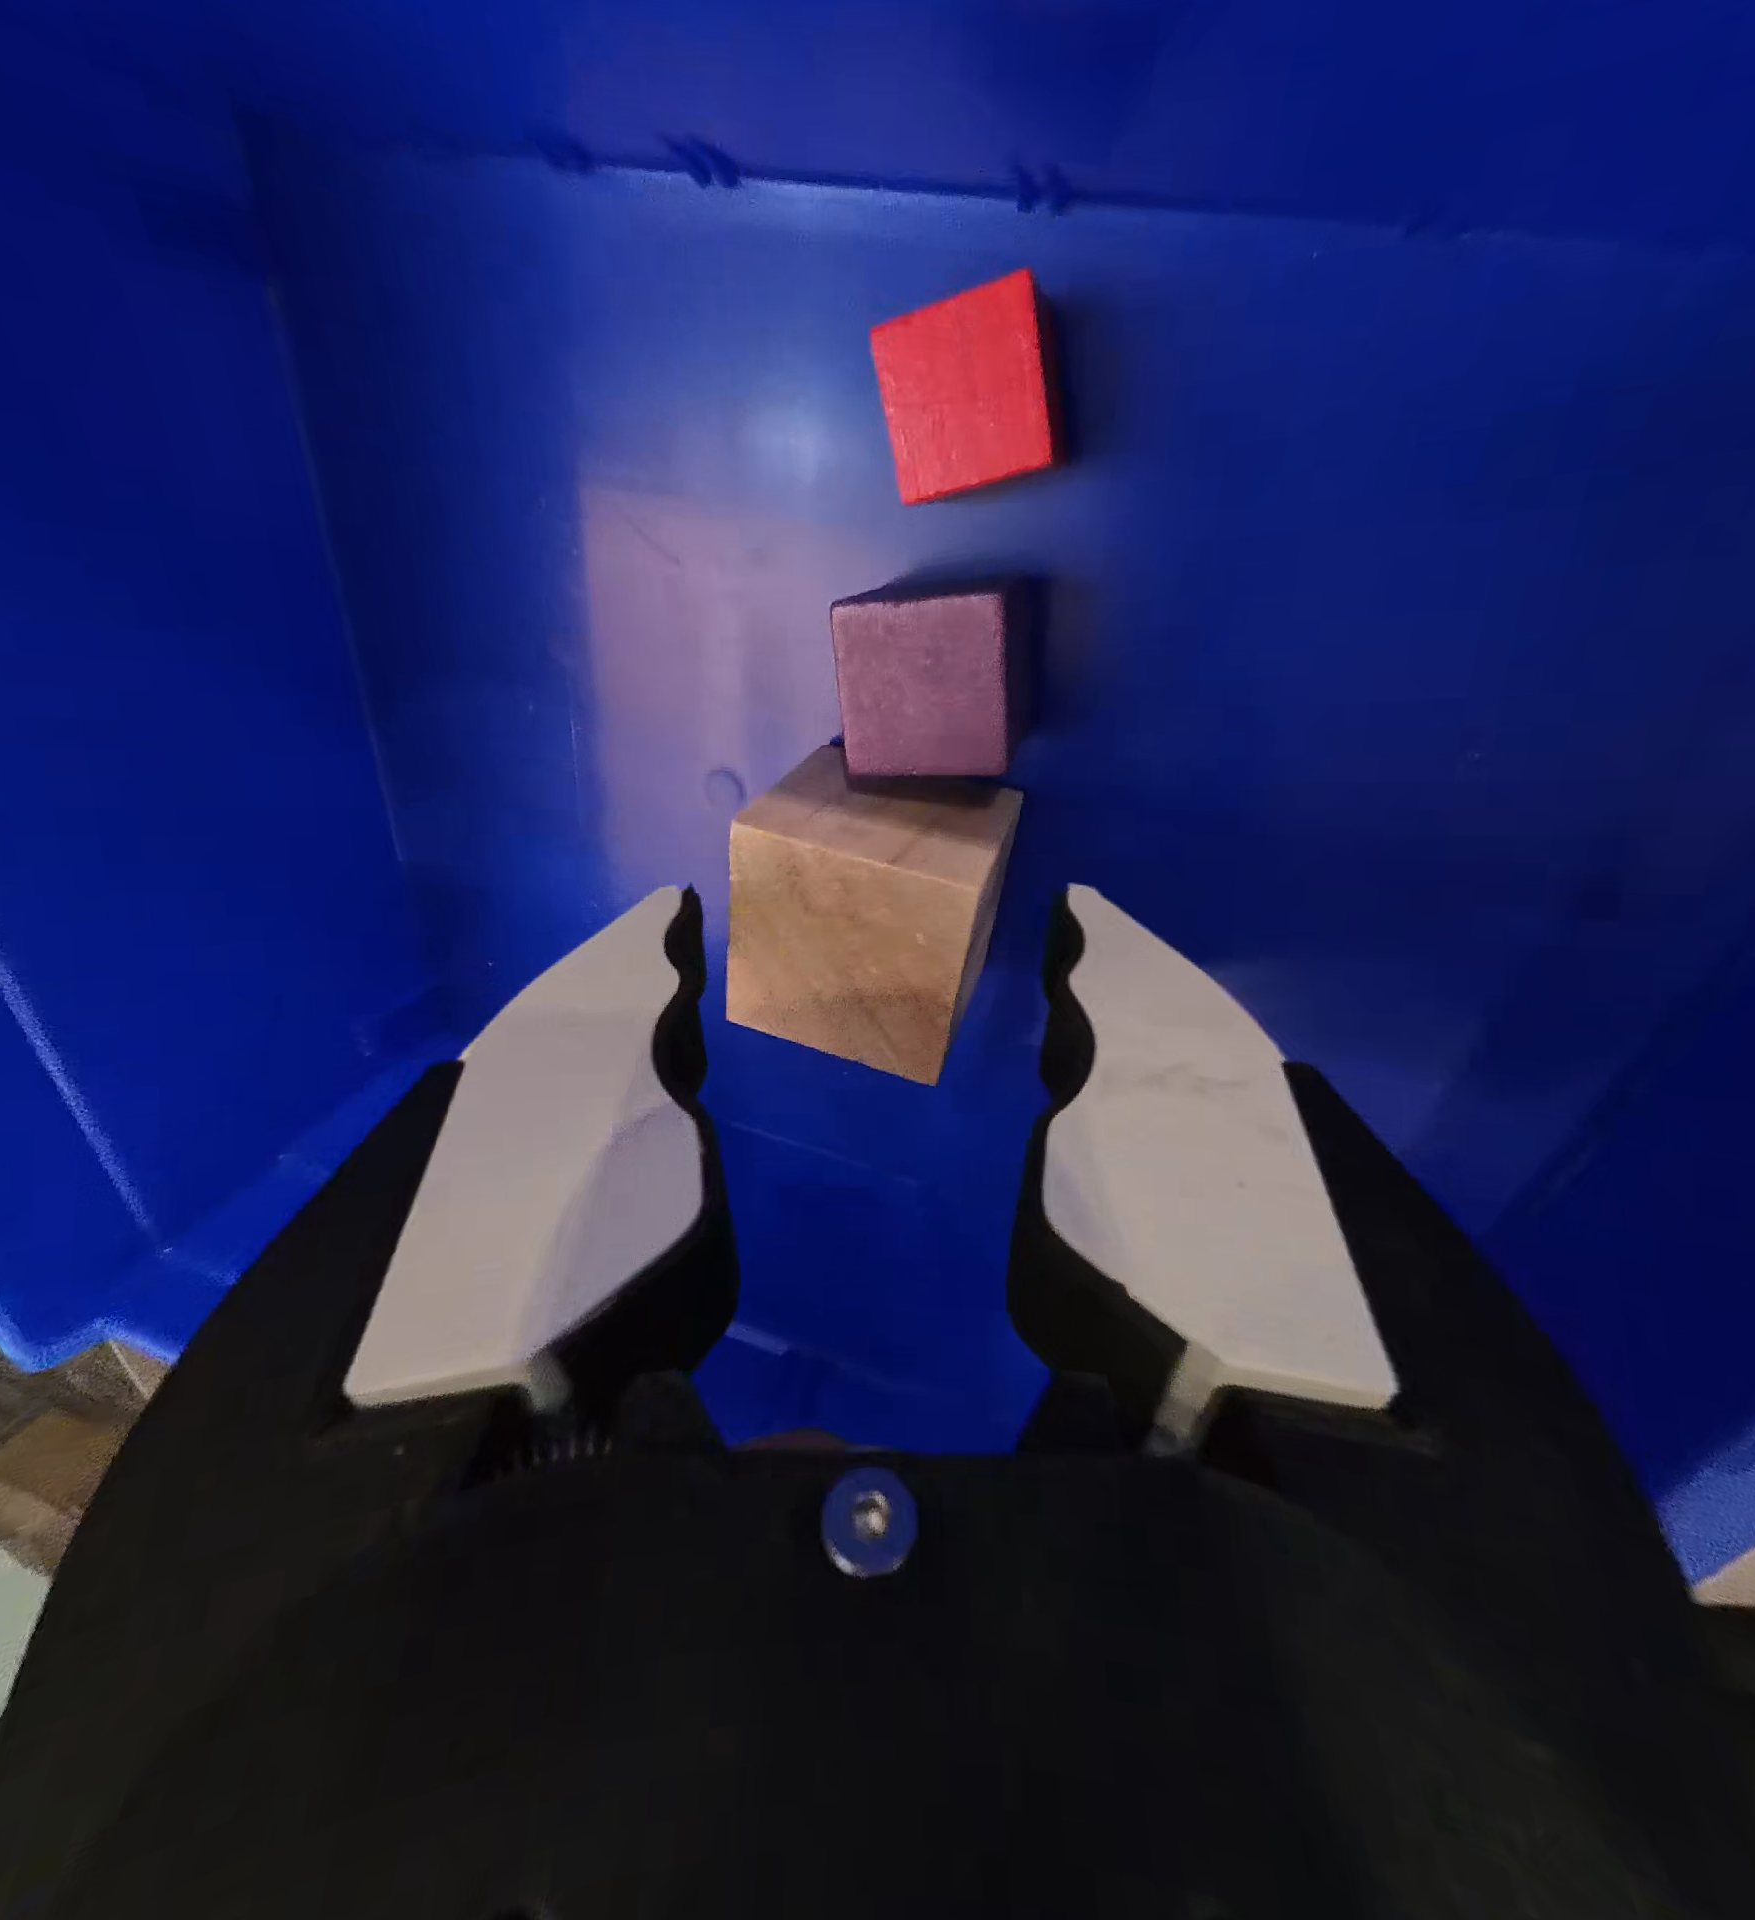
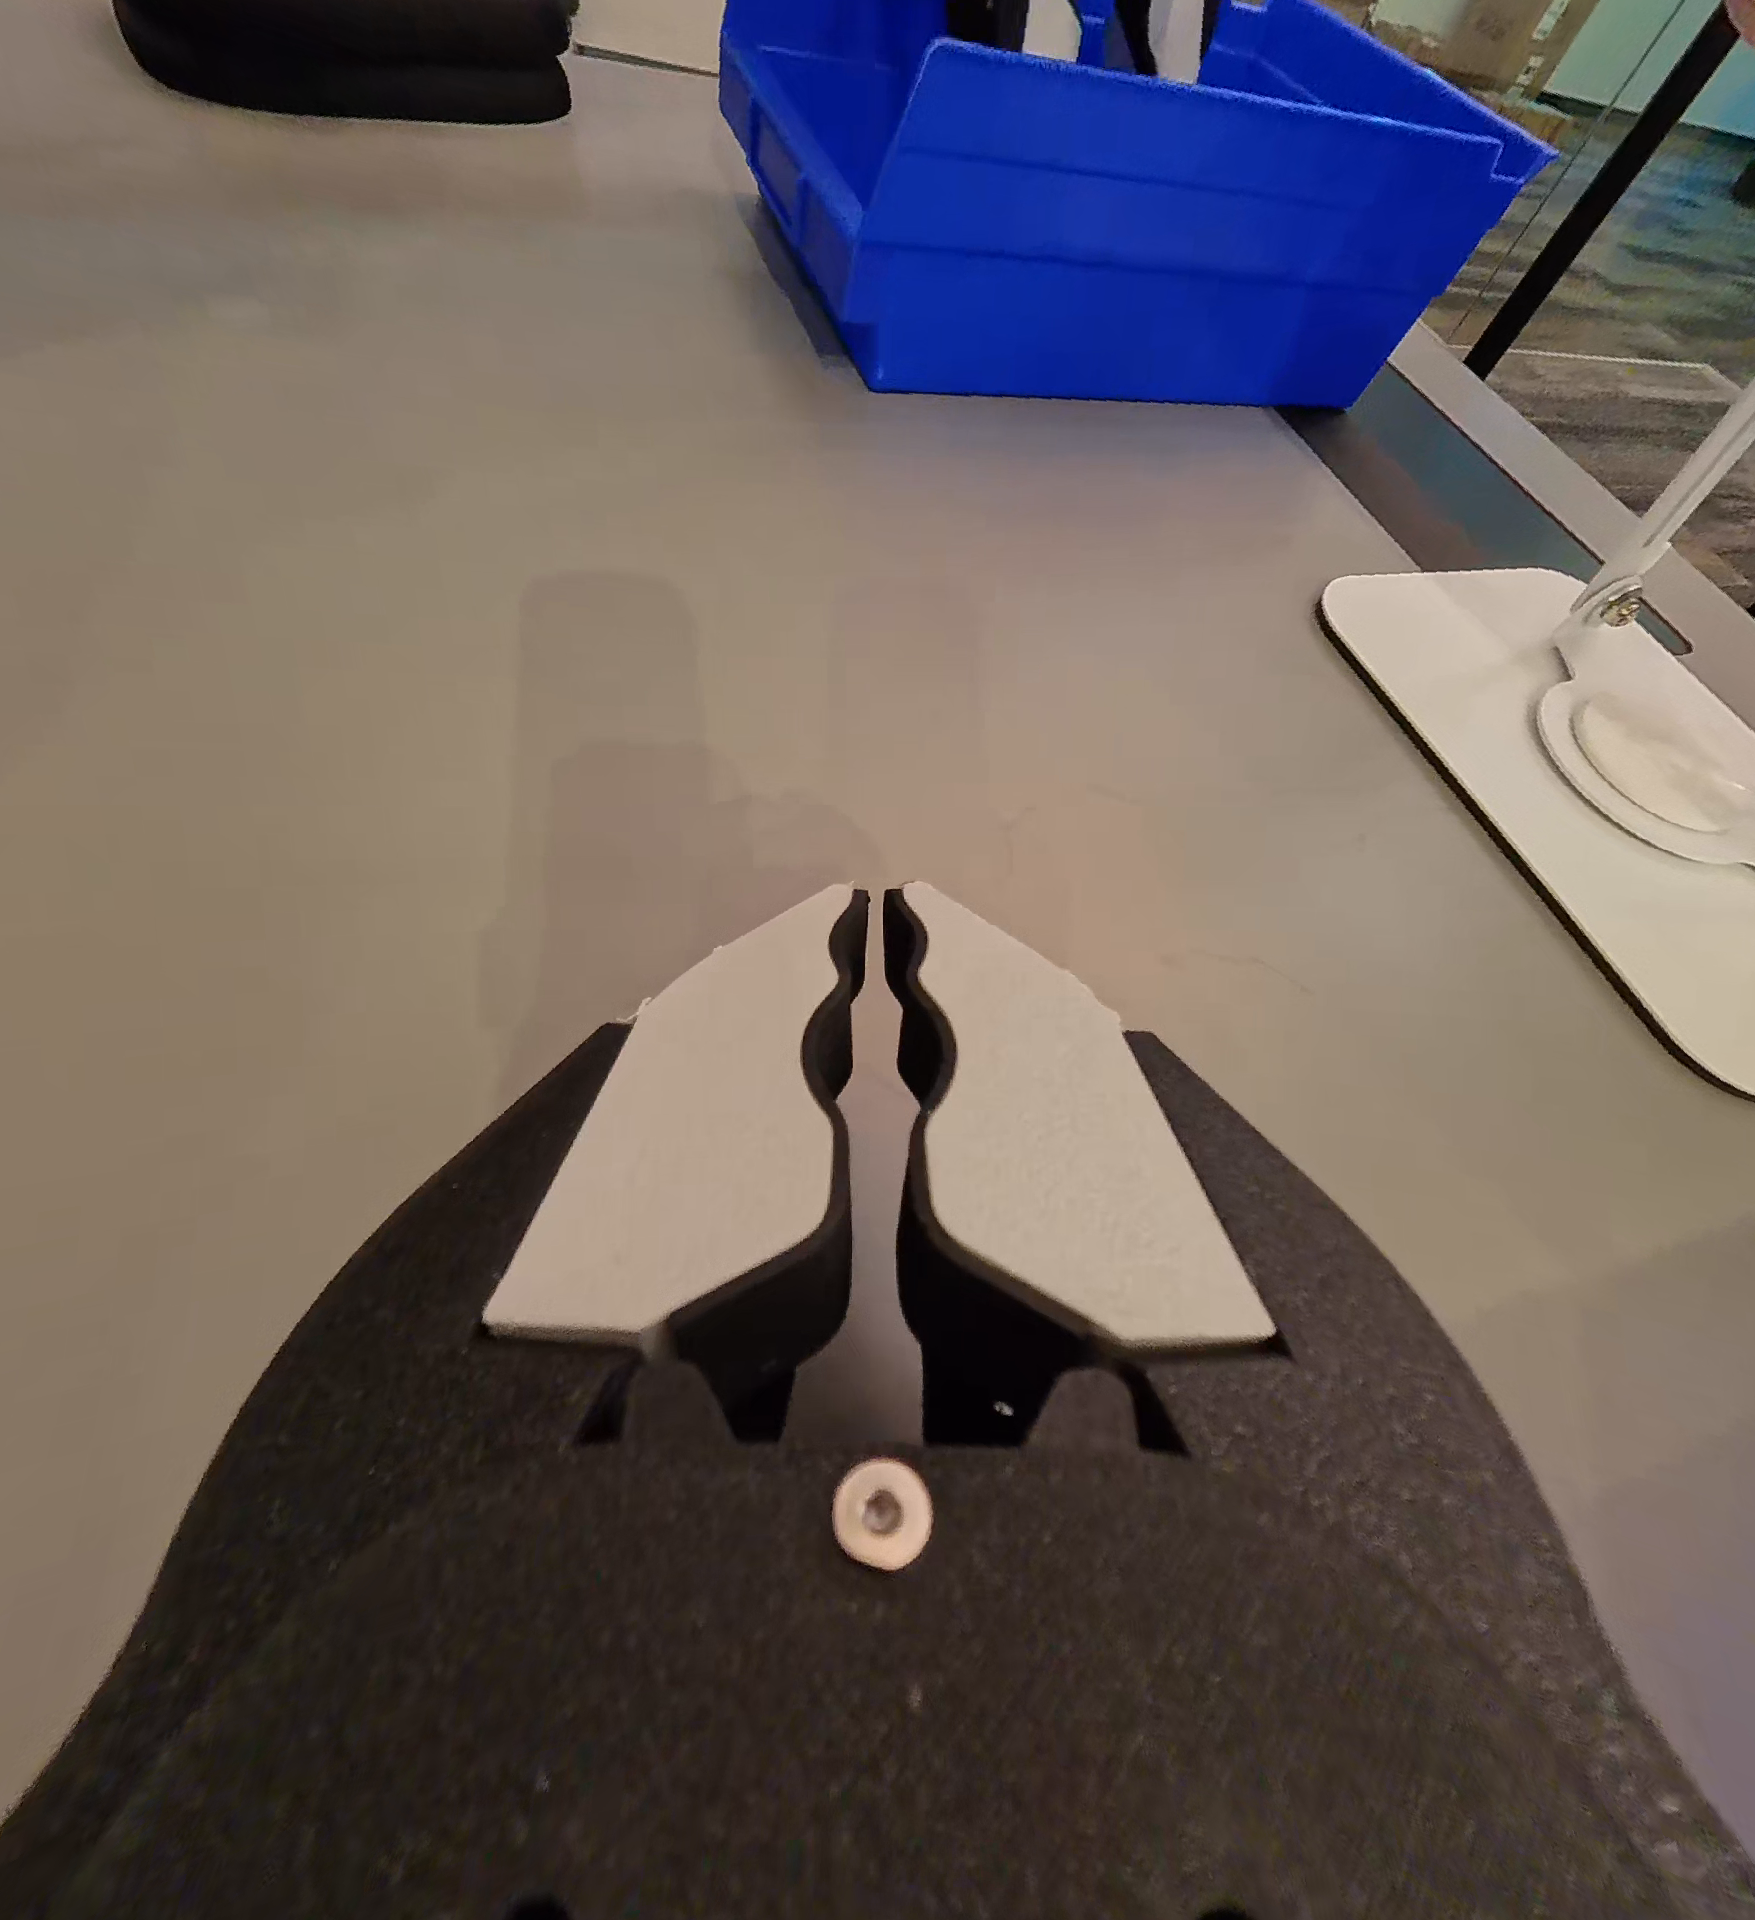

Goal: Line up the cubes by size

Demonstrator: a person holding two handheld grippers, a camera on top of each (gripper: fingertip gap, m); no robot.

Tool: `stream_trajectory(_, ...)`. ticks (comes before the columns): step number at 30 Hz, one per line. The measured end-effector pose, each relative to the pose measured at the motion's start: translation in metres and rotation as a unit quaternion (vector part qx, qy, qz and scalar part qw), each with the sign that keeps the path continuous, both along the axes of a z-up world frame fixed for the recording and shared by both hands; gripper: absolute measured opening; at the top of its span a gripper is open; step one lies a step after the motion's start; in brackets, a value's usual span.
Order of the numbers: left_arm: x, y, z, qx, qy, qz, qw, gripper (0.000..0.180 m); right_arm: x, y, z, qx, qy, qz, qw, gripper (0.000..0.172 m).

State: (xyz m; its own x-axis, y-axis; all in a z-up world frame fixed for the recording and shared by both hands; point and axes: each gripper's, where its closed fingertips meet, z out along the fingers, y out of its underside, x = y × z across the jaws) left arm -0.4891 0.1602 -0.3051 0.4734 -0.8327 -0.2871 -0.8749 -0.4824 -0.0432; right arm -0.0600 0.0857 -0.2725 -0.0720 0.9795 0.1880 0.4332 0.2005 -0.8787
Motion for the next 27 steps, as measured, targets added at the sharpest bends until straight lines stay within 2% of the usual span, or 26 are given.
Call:
stream_trajectory(3, -0.001, 0.001, 0.000, -0.009, -0.003, 0.004, 1.000, 0.048, 0.000, -0.001, 0.000, 0.001, -0.001, 0.002, 1.000, 0.003)
stream_trajectory(8, -0.005, 0.001, 0.002, -0.006, 0.003, 0.010, 1.000, 0.047, 0.000, -0.001, -0.001, 0.002, -0.002, 0.004, 1.000, 0.003)
stream_trajectory(11, -0.005, 0.005, 0.019, 0.033, -0.012, 0.023, 0.999, 0.047, 0.000, -0.001, 0.000, 0.002, -0.001, 0.004, 1.000, 0.003)
stream_trajectory(14, -0.002, 0.002, 0.048, 0.081, -0.024, 0.030, 0.996, 0.047, 0.000, -0.001, 0.000, 0.001, 0.001, 0.004, 1.000, 0.004)
stream_trajectory(18, 0.035, -0.011, 0.096, 0.154, -0.103, 0.029, 0.982, 0.047, 0.000, -0.001, 0.002, 0.003, 0.007, 0.001, 1.000, 0.007)
stream_trajectory(22, 0.102, -0.031, 0.143, 0.219, -0.240, 0.018, 0.946, 0.046, 0.000, 0.002, 0.005, 0.005, 0.017, -0.008, 1.000, 0.011)
stream_trajectory(24, 0.142, -0.043, 0.157, 0.227, -0.314, 0.005, 0.922, 0.046, 0.001, 0.004, 0.007, 0.007, 0.024, -0.015, 1.000, 0.015)
stream_trajectory(27, 0.195, -0.055, 0.159, 0.221, -0.392, -0.002, 0.893, 0.046, 0.002, 0.006, 0.013, 0.008, 0.044, -0.022, 0.999, 0.018)
